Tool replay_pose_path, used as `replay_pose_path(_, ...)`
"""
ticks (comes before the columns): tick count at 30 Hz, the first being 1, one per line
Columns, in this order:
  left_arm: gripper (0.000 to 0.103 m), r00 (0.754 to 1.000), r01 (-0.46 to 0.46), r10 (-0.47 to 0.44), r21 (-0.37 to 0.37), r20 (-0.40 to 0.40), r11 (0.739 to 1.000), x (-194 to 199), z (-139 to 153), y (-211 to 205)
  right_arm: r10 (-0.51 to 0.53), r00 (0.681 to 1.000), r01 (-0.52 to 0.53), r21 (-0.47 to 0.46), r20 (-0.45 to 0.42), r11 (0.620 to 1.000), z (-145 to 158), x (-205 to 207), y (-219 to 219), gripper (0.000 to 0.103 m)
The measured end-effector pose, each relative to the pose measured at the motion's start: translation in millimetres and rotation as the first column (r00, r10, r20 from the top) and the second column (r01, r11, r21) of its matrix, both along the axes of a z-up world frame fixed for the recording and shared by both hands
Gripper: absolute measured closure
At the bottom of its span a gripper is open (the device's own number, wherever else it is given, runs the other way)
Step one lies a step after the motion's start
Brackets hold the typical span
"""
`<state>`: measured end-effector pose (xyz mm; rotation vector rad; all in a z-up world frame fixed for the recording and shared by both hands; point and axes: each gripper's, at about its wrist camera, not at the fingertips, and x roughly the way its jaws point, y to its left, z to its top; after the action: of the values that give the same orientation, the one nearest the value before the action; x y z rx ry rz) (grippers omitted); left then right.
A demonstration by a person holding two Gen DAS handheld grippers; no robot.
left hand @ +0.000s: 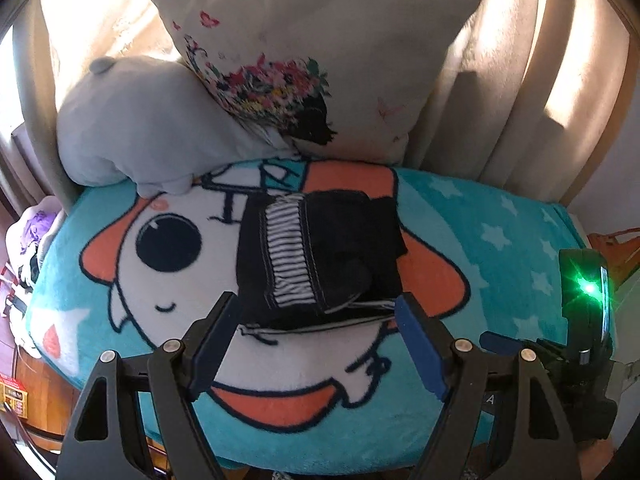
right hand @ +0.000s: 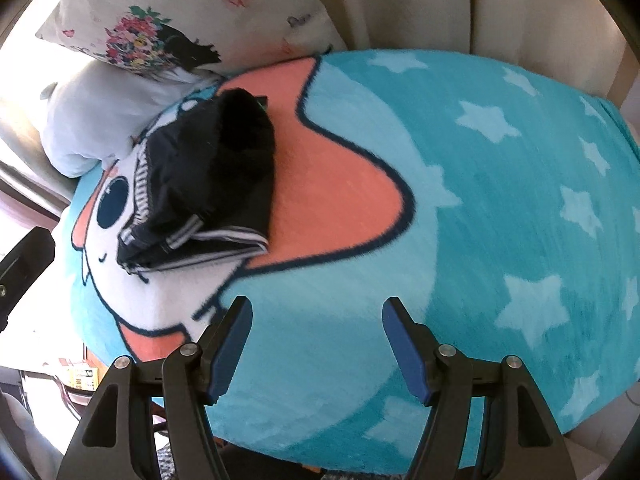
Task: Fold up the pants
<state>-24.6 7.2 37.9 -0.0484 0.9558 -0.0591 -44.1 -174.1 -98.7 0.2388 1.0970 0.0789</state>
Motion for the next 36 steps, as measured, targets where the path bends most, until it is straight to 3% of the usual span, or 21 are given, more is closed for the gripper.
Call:
replay_pose_path(8, 0.024, 0.999, 0.002, -0.003, -0.012, -0.053, 1.000, 0.8, -17.1, -4.3, 0.000, 1.000, -0.001, -0.021, -0.023, 1.000, -7.4, -3.4, -4.6, 0.031)
replay_pose_path(20, 0.024, 1.000, -0.018, 0.017, -0.009, -0.023, 1.000, -7.4, -11.8, -1.6, 0.016, 1.000, -0.017, -0.033, -0.019, 0.999, -6.7, -8.0, 0.1, 0.030)
replay_pose_path(23, 0.024, 0.998, -0.042, 0.042, 0.006, 0.047, 0.999, -14.7, -0.3, 1.7, 0.021, 1.000, -0.021, -0.034, -0.006, 0.999, -3.3, -9.3, 2.2, 0.030)
replay_pose_path(26, 0.024, 0.976, -0.102, 0.091, 0.045, 0.200, 0.994, -30.1, 24.8, 7.1, 0.036, 0.999, -0.035, -0.038, 0.015, 0.999, 2.3, -10.2, 7.0, 0.030)
replay_pose_path(27, 0.021, 0.961, -0.127, 0.109, 0.052, 0.254, 0.991, -36.4, 34.8, 9.3, 0.045, 0.999, -0.043, -0.037, 0.029, 0.998, 5.5, -10.6, 9.8, 0.030)
replay_pose_path(28, 0.011, 0.948, -0.146, 0.123, 0.057, 0.293, 0.988, -40.8, 43.0, 11.2, 0.051, 0.998, -0.049, -0.036, 0.037, 0.998, 7.5, -10.5, 10.7, 0.030)
replay_pose_path(30, 0.000, 0.917, -0.189, 0.151, 0.068, 0.368, 0.980, -50.0, 60.4, 15.2, 0.060, 0.996, -0.058, -0.036, 0.059, 0.998, 12.6, -10.3, 14.2, 0.030)
replay_pose_path(34, 0.000, 0.874, -0.295, 0.214, 0.126, 0.435, 0.947, -59.7, 83.6, 23.8, 0.070, 0.990, -0.067, -0.030, 0.121, 0.997, 25.0, -13.3, 19.5, 0.030)
replay_pose_path(36, 0.000, 0.880, -0.315, 0.221, 0.169, 0.420, 0.934, -54.9, 83.9, 25.9, 0.076, 0.986, -0.073, -0.024, 0.148, 0.997, 29.9, -13.8, 21.3, 0.030)
